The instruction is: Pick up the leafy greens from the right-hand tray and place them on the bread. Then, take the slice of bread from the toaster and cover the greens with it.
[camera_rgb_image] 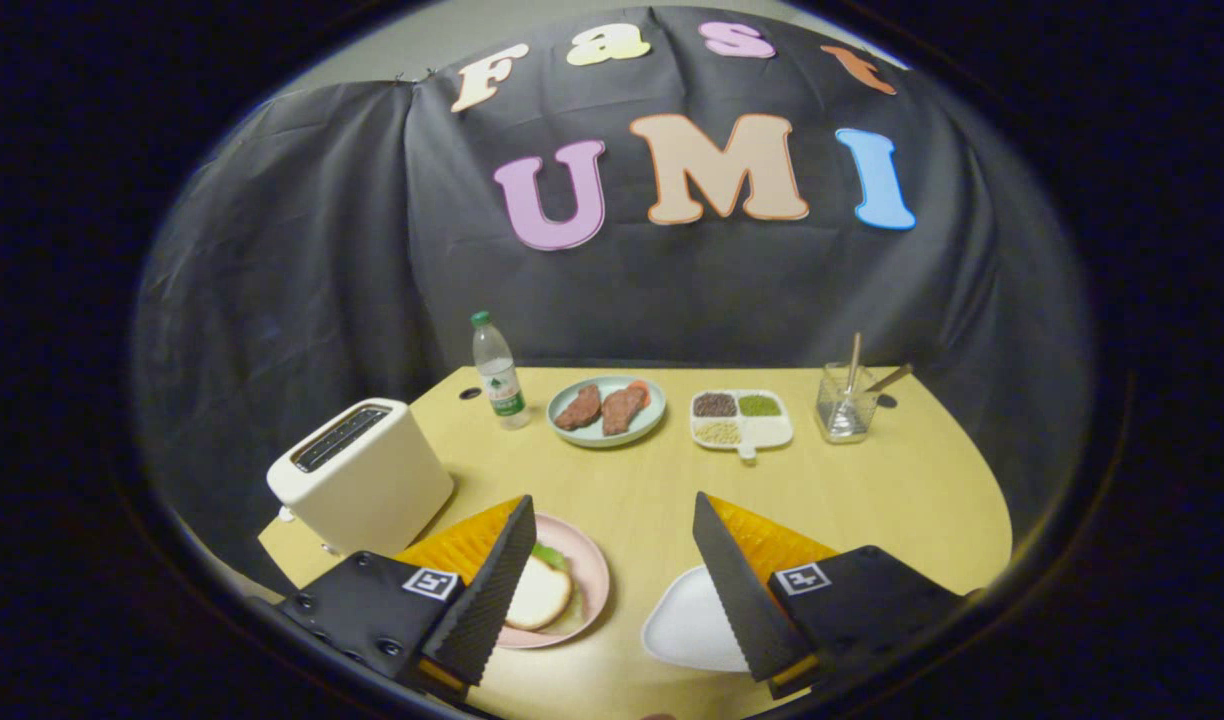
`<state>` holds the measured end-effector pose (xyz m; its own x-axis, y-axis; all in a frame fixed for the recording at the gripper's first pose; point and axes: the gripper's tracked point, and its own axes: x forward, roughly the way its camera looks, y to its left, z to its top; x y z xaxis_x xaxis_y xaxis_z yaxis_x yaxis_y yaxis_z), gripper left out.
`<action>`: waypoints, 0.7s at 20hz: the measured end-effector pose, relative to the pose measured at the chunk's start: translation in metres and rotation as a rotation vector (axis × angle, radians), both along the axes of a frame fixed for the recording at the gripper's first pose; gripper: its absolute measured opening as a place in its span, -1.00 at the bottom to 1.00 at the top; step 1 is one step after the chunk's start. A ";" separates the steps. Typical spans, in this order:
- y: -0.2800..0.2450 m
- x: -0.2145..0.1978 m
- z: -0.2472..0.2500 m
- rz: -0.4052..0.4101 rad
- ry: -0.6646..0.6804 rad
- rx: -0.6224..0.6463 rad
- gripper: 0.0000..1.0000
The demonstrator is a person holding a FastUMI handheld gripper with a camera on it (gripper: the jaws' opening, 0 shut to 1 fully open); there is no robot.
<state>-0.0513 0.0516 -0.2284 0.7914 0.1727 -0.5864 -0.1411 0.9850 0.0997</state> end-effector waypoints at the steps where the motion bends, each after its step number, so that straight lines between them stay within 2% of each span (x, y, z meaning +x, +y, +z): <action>1: -0.010 0.005 0.010 -0.008 -0.032 -0.015 0.96; 6: -0.035 0.020 0.053 -0.016 -0.177 -0.062 0.97; 9: -0.051 0.032 0.089 -0.043 -0.305 -0.096 0.97; 14: -0.071 0.042 0.125 -0.107 -0.439 -0.132 0.97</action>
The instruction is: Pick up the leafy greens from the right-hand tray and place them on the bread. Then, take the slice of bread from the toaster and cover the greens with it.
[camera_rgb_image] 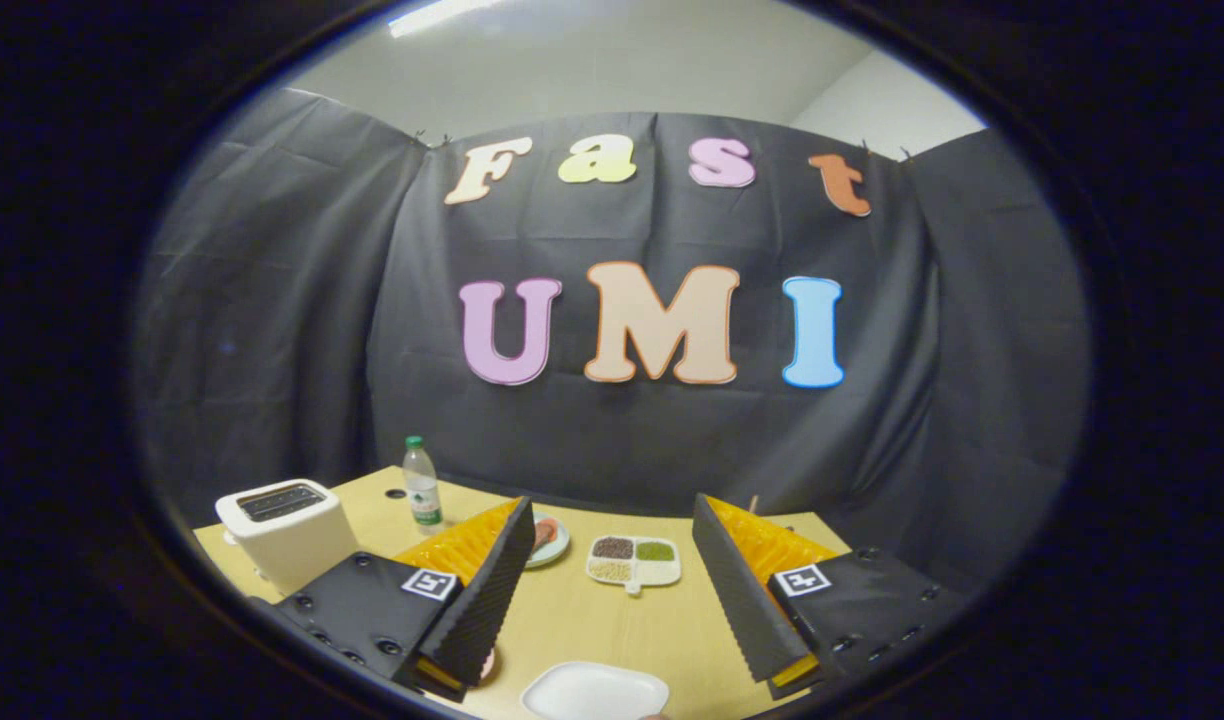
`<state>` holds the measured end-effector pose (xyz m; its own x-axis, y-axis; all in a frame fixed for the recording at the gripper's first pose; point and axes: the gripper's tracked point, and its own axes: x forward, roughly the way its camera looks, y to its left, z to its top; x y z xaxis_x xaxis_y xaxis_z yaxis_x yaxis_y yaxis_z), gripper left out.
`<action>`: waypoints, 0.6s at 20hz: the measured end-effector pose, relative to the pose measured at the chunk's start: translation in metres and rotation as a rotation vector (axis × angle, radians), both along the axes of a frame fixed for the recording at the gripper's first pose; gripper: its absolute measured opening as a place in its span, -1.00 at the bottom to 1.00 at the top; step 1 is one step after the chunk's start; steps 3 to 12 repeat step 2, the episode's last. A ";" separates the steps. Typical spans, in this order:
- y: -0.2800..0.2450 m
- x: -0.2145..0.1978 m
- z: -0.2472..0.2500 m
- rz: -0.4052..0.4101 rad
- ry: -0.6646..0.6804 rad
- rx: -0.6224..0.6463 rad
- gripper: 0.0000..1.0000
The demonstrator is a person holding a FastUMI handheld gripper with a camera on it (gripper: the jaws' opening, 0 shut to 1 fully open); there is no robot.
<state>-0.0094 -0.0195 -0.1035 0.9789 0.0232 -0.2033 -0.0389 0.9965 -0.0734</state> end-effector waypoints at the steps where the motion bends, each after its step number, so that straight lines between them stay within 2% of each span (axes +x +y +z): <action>1: -0.005 -0.001 0.005 -0.019 -0.021 -0.005 0.97; 12: -0.007 -0.001 0.008 -0.023 -0.030 -0.001 0.97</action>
